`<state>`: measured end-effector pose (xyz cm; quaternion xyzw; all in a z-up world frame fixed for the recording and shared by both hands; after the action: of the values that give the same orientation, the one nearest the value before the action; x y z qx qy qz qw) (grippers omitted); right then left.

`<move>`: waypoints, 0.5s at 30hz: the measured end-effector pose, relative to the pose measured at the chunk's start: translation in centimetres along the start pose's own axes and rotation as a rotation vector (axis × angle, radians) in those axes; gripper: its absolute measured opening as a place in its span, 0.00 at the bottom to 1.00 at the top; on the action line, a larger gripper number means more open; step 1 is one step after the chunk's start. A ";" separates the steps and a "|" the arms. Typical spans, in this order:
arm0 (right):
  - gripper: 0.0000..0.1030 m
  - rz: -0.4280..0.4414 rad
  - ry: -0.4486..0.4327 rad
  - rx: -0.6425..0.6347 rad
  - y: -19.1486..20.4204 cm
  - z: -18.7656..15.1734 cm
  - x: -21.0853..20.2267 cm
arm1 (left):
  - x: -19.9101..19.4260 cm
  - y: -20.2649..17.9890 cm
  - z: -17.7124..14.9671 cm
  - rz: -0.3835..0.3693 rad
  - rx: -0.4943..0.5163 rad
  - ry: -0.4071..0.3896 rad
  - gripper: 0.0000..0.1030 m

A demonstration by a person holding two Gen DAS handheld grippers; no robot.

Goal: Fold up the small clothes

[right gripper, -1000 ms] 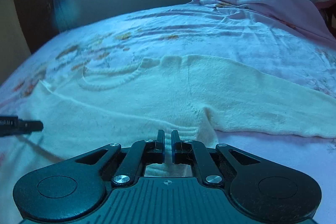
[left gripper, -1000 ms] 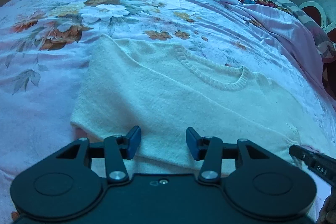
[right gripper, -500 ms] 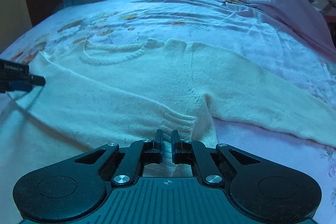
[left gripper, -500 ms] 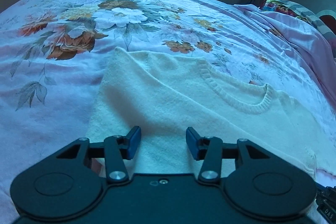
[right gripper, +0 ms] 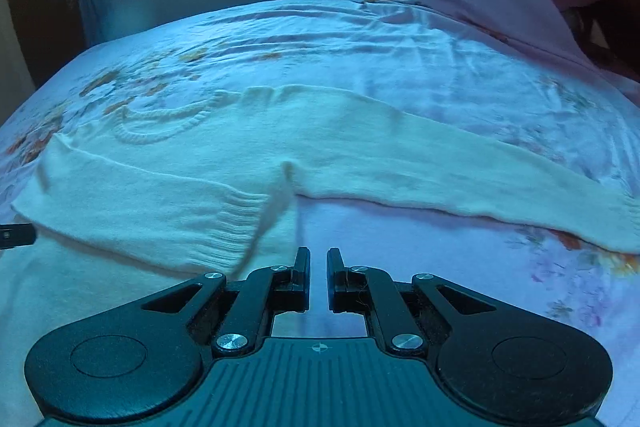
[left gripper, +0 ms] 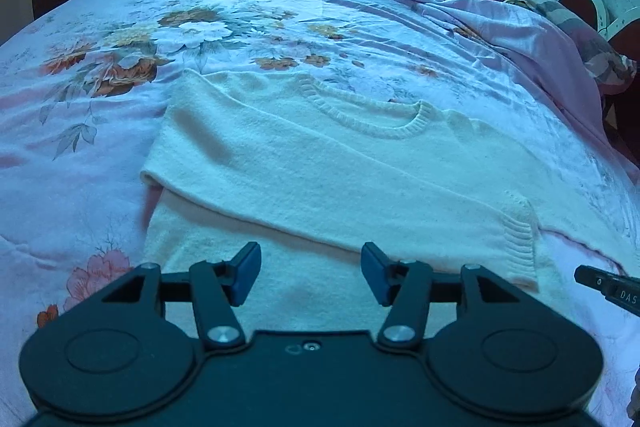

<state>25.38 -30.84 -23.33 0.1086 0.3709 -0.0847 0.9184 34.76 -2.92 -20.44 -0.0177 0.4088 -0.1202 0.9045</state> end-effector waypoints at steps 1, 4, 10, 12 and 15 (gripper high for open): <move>0.06 -0.021 0.004 0.025 -1.4 0.0 -0.2 | -0.2 -0.3 0.0 0.000 -0.002 -0.005 0.57; 0.06 -0.102 0.007 0.111 -7.0 -0.1 -1.0 | 0.0 -1.3 -0.4 0.012 0.012 -0.004 0.58; 0.67 -0.223 -0.026 0.279 -16.4 -0.1 -2.7 | 1.2 -2.5 -0.9 0.022 0.006 0.018 0.58; 0.67 -0.238 -0.036 0.340 -18.8 0.0 -3.0 | 1.6 -2.7 -0.9 0.028 0.001 0.022 0.58; 0.54 -0.251 -0.042 0.486 -22.3 -0.3 -2.8 | 2.1 -3.0 -0.8 0.035 -0.005 0.028 0.58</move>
<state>17.91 -52.03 -24.68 0.2774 0.3312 -0.2865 0.8551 34.89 -6.25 -22.19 -0.0111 0.4220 -0.1034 0.9006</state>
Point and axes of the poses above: each gripper's, at about its wrist camera, not at the fingertips, and x roughly the way its jaws point, y to its left, z to its top, the point moved 8 cm from there along x, roughly the way its jaws point, and after that the axes turned 3 degrees about z, right-handed, at the moved point
